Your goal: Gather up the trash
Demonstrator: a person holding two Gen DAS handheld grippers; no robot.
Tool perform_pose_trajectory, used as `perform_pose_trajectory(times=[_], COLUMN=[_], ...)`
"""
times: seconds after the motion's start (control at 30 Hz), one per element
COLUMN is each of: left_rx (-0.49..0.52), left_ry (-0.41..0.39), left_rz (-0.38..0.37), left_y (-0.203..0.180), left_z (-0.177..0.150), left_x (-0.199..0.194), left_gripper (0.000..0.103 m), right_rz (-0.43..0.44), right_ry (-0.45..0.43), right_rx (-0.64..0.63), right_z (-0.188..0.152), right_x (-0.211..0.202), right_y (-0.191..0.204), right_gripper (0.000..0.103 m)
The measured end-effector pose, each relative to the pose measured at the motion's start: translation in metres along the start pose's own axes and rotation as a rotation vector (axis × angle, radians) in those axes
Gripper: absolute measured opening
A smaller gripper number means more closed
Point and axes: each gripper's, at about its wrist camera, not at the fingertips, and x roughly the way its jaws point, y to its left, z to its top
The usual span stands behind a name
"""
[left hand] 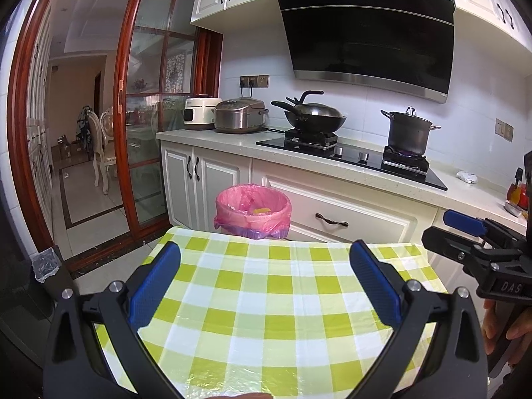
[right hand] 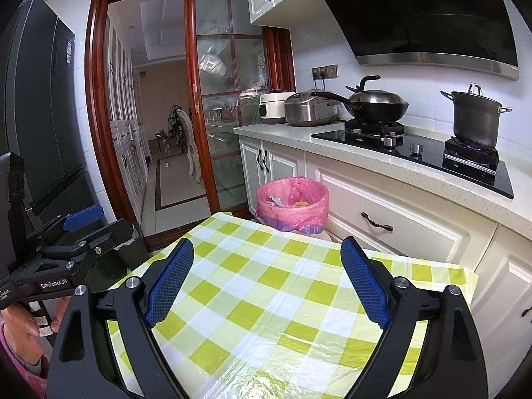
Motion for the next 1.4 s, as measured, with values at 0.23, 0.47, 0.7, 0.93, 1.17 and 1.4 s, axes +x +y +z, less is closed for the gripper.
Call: perform_pose_trajectory(times=[0.23,0.47,0.7,0.93,1.17,1.4], left_rx=[0.014,0.025,0.022,0.029,0.035,0.032], left_ry=[-0.004,-0.019,-0.026,-0.026,-0.038,-0.059], left_rz=[-0.009,-0.030,-0.035,-0.033,-0.031,-0.021], left_y=[-0.002,-0.006,-0.007,-0.009,-0.015,-0.015], left_z=[-0.001,-0.002,-0.002,-0.003,-0.003,-0.003], left_x=[0.000,-0.003,-0.004,-0.003,-0.005,-0.008], left_gripper=[0.099,0.099,0.099,0.099,0.099,0.099], right_rz=[0.000,0.001,0.009,0.011,0.013,0.016], right_ry=[-0.001,-0.016,-0.042,-0.045,-0.054,-0.064], right_rx=[0.003,0.007,0.013,0.016,0.018,0.018], right_z=[0.000,0.000,-0.003,-0.004,-0.007,-0.007], right_x=[-0.001,-0.006,-0.012,-0.013,-0.016,-0.019], right_y=[-0.001,-0.004,-0.008,-0.009,-0.010,-0.010], right_gripper=[0.085,0.085,0.085,0.085,0.085,0.085])
